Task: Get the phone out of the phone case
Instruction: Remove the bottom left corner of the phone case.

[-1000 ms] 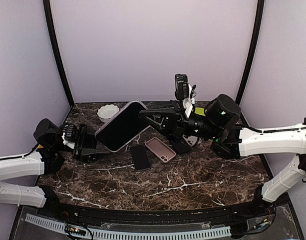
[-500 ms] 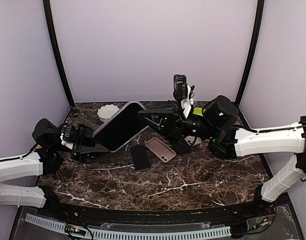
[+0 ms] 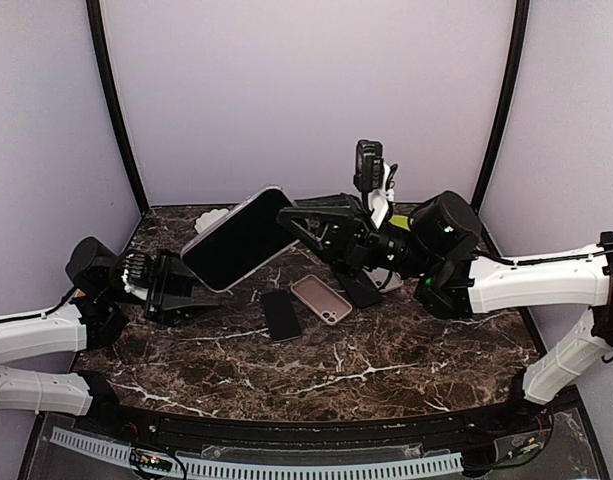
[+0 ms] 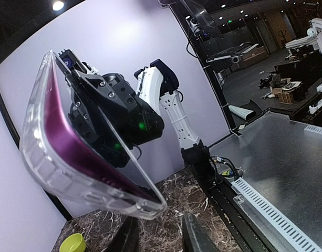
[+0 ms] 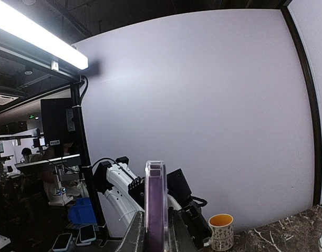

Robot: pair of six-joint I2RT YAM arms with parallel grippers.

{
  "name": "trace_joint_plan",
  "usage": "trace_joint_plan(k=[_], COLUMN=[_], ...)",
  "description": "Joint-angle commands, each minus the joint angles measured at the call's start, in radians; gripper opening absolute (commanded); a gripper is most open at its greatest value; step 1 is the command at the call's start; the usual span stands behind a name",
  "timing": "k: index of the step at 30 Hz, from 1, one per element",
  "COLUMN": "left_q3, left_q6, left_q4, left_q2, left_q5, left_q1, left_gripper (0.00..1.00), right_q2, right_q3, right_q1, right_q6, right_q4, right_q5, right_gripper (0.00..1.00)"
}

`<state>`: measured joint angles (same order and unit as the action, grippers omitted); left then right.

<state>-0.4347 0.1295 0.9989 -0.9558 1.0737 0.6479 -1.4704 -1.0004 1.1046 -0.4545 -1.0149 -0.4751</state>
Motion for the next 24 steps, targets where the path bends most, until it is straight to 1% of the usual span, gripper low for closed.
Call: trace_joint_plan(k=[1,7,15,17,21,24], left_q3=[0.012,0.014,0.014,0.016,0.013,0.016], left_q6=[-0.03,-0.053,-0.047,-0.047,-0.04,-0.049], left_q4=[0.061,0.098,0.1,0.097,0.074,0.081], left_q2=[0.001,-0.009,-0.019,-0.013,-0.013,-0.015], left_q5=[-0.003,-0.019,-0.014,-0.028,-0.033,-0.031], left_q1=[-0.001,-0.001,-0.002,-0.001,-0.001,-0.001], left_gripper=[0.31,0.29,0.2,0.19,0.19,0.25], right_q2=[-0.012,-0.019,-0.022,-0.019,-0.011,-0.004], right_q3=[-0.012,-0.017,-0.015,-0.008,0.007,0.021], right_q1=[0.013,0.014,0.015,0.015,0.018,0.02], right_q6=[-0.014,-0.002,0.001,0.001,0.008,0.022], right_q4=[-0.142,-0.131,-0.132,-0.144,-0.142,-0.141], right_q5=[0.028,0.018,0.012,0.0,-0.005,0.0], right_gripper=[0.0,0.0,0.0,0.0,0.0,0.0])
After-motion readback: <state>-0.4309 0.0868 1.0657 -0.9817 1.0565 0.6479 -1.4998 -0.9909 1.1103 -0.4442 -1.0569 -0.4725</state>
